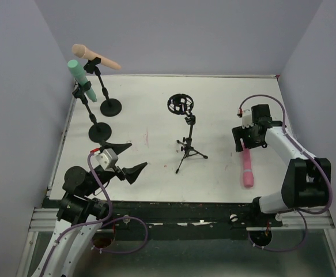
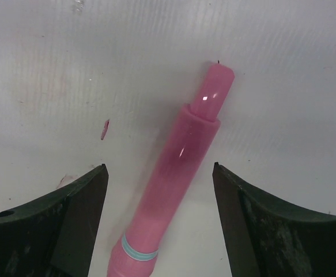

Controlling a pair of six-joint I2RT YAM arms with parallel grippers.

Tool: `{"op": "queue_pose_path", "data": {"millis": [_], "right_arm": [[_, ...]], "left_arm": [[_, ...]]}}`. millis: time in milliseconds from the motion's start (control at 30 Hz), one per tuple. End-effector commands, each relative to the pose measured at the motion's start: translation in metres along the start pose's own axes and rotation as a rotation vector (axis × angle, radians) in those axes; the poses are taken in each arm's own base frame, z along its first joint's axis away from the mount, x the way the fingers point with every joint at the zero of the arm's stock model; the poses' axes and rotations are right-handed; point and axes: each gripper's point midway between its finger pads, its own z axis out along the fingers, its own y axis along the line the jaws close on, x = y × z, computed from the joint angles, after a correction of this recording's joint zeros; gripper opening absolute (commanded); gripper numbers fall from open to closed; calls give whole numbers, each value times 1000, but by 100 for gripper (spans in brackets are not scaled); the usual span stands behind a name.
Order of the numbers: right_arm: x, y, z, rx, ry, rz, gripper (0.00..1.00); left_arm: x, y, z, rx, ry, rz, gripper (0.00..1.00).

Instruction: Attach the microphones to the stand

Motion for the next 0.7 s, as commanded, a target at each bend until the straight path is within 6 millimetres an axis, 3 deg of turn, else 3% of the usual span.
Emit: {"op": "queue_pose_path", "data": {"millis": [0, 267, 400, 500, 600, 667], "right_arm": [[16, -9, 23, 34, 69, 76, 79], [42, -18, 50, 27, 152, 145, 71], [43, -21, 54, 25, 152, 152, 57], [43, -21, 56, 19, 150, 153, 38], [32, -19, 54, -6, 106, 159, 24], [17, -13, 46, -53, 54, 161, 20]], "left_arm": [[3, 3, -3, -22, -7, 20, 98], [2, 1, -3, -11, -8, 19, 98], [2, 0, -2, -5, -12, 23, 98], [0, -5, -2, 24, -19, 16, 98], [-7, -9, -3, 30, -45, -29, 98], [-10, -11, -4, 33, -57, -42, 98]]}}
